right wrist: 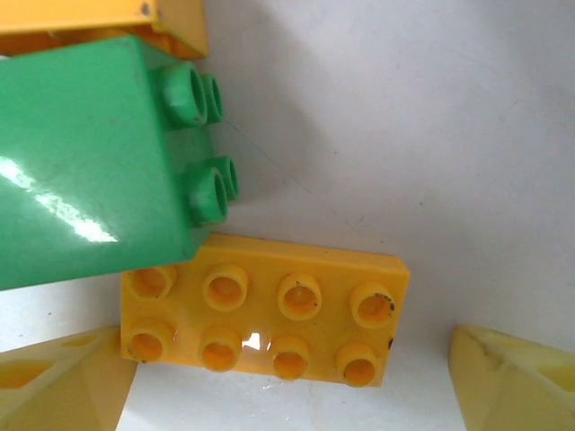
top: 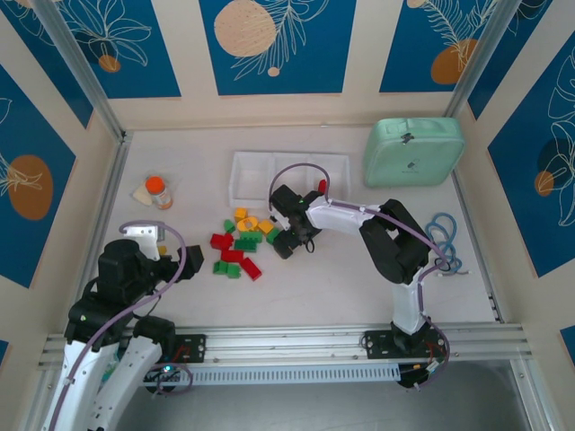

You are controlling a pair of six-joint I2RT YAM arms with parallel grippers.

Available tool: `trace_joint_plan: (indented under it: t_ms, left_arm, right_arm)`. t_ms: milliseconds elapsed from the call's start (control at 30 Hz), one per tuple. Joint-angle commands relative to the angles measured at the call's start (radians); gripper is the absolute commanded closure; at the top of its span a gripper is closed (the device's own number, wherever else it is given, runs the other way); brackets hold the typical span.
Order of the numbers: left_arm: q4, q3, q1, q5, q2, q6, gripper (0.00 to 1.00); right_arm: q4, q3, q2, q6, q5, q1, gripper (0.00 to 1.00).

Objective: Sort the legos into containers by color
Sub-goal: Pick up the lego from the center of the table.

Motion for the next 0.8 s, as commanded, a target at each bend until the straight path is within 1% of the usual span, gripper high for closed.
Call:
trace_joint_plan:
  t_ms: [0, 367, 467, 600, 767]
  left_arm:
    - [0.01, -0.003, -0.002, -0.03, -0.004, -0.006, 0.01]
    - [0.005, 0.0, -0.002, -0.036, 0.021, -0.008, 0.01]
    - [0.003, 0.0, -0.002, -0.037, 0.02, -0.007, 0.01]
    - [0.003, 0.0, -0.002, -0.038, 0.02, -0.007, 0.0]
    - [0.003, 0.0, -0.002, -0.037, 0.026, -0.006, 0.01]
  right_arm:
    - [0.116, -0.022, 0.062, 0.035, -0.073, 0.002, 0.16]
    - [0.15, -0.029, 0.076, 0.116, -0.081, 0.003, 0.14]
    - [0.17, -0.038, 0.071, 0.128, -0.104, 0.0, 0.12]
    - [0.199, -0.05, 0.062, 0.158, -0.17, -0.022, 0.11]
    - [0.202, -0.048, 0.07, 0.17, -0.184, -0.034, 0.12]
